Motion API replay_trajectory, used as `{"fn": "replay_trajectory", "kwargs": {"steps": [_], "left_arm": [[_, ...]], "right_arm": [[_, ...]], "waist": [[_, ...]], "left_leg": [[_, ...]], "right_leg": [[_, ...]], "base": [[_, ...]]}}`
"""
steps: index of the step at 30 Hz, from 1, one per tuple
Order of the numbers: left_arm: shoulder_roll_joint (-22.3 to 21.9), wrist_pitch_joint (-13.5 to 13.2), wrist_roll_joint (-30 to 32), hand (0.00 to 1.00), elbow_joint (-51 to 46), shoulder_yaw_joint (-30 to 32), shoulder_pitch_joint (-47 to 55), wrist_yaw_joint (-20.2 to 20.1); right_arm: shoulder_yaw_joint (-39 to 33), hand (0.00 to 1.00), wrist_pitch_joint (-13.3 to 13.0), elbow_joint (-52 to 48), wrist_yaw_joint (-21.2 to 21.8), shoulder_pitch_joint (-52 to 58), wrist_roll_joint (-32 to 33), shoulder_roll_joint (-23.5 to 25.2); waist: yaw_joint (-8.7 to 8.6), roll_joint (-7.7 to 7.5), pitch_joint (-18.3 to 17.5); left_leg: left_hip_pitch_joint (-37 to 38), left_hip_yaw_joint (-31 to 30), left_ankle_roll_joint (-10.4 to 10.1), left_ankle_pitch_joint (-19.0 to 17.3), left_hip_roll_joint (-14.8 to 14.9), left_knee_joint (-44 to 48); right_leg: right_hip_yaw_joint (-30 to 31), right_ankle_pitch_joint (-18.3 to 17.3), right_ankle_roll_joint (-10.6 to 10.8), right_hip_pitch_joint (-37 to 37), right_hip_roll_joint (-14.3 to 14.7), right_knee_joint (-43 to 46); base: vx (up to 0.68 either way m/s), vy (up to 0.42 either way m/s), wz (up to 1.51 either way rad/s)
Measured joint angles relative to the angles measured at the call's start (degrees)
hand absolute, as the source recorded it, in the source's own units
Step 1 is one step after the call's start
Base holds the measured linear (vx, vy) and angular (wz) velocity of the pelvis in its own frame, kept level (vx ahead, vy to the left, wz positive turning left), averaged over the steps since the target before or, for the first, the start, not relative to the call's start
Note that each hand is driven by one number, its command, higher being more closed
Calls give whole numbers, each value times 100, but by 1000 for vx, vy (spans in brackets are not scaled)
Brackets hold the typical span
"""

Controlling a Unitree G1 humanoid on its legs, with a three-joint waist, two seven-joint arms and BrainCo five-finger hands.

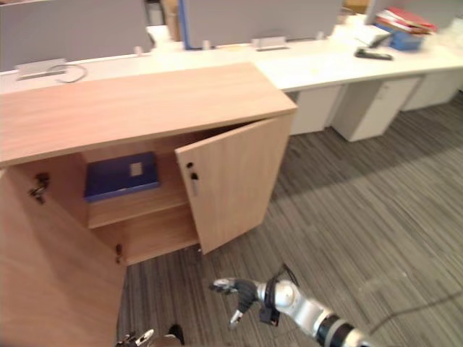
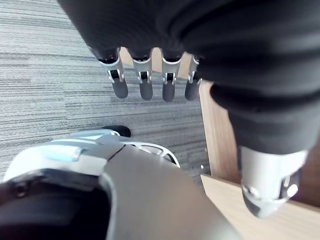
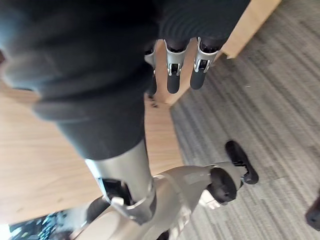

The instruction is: Walk over to the cabinet, pick up the folder, carry it to the office cabinet, place the folder inside the office cabinet, then close the office cabinet door

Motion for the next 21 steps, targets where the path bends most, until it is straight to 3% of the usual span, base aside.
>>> {"fn": "replay_trajectory", "kwargs": {"steps": [1,2,4,5,8,9,14,16,17,18,19,20,21], "left_arm": [[0,5,0,0,2,-36,-13,26],[-5,35,-5,0,11,-104,-52,69],[-9,56,-24,0,75,-109,-68,105],[-48,73,-74,0,118,-115,-73,145],[-153,97,-204,0,136,-120,-70,239],[-169,111,-257,0,164,-125,-96,254],[-175,159,-350,0,219,-133,-152,303],[-209,166,-291,0,226,-174,-200,310],[-206,167,-254,0,227,-240,-210,317],[-206,164,-215,0,229,-372,-232,325],[-188,148,-173,0,300,-518,-329,378],[-182,133,-176,0,442,-584,-458,445],[-178,132,-177,0,461,-597,-523,466]], "right_arm": [[-178,0,34,272,-116,25,-216,178],[-651,0,101,1064,-393,14,-634,658],[-1098,0,154,1866,-712,-64,-1011,1104],[-1645,0,236,2670,-1035,-166,-1192,1458],[-2954,0,461,3602,-1554,-226,-1026,1804],[-3545,0,567,3837,-1732,-224,-879,1870],[-4822,0,836,4017,-2274,9,-698,1871],[-5375,0,855,4003,-2360,309,-684,1760],[-5492,0,857,3976,-2379,428,-626,1716],[-5726,0,858,3889,-2397,611,-544,1685],[-6100,0,852,3792,-2397,768,-277,1677],[-6326,0,793,3729,-2424,779,13,1763],[-6340,0,767,3672,-2437,781,92,1796]], "waist": [[-20,54,25],[-26,48,109],[38,90,150],[49,141,163],[94,286,190],[94,321,202],[93,362,228],[45,441,204],[16,456,189],[-37,494,171],[-175,564,161],[-270,579,157],[-297,590,151]], "left_leg": [[42,184,-18,-59,1,-25],[68,212,-34,-62,-114,-203],[85,-1,20,-14,-333,-428],[205,-196,52,84,-591,-764],[498,-508,94,365,-979,-1521],[456,-685,117,376,-1070,-1547],[496,-1462,173,364,-1492,-1528],[610,-2061,323,323,-1847,-1525],[635,-2241,324,324,-1949,-1522],[675,-2578,346,315,-2082,-1521],[744,-3028,660,324,-2195,-1515],[782,-3403,707,340,-2231,-1499],[796,-3569,708,340,-2211,-1479]], "right_leg": [[-150,15,33,52,-10,12],[-412,14,85,105,-106,101],[-590,29,182,160,-212,100],[-798,55,276,271,-334,88],[-1102,91,421,428,-498,92],[-1245,105,448,460,-567,107],[-2020,73,677,897,-895,293],[-2497,-163,831,1218,-1423,1032],[-2463,-227,759,1250,-1598,1362],[-2218,-316,496,1211,-1901,2027],[-1327,-396,47,874,-2242,2980],[173,-755,167,398,-2012,3154],[881,-907,266,182,-1780,3110]], "base": [[111,225,113],[78,232,100],[69,217,87],[90,203,74],[94,184,67],[85,147,66],[105,90,87],[127,86,141],[151,109,146],[220,153,166],[204,140,193],[173,104,167],[92,1,144]]}}
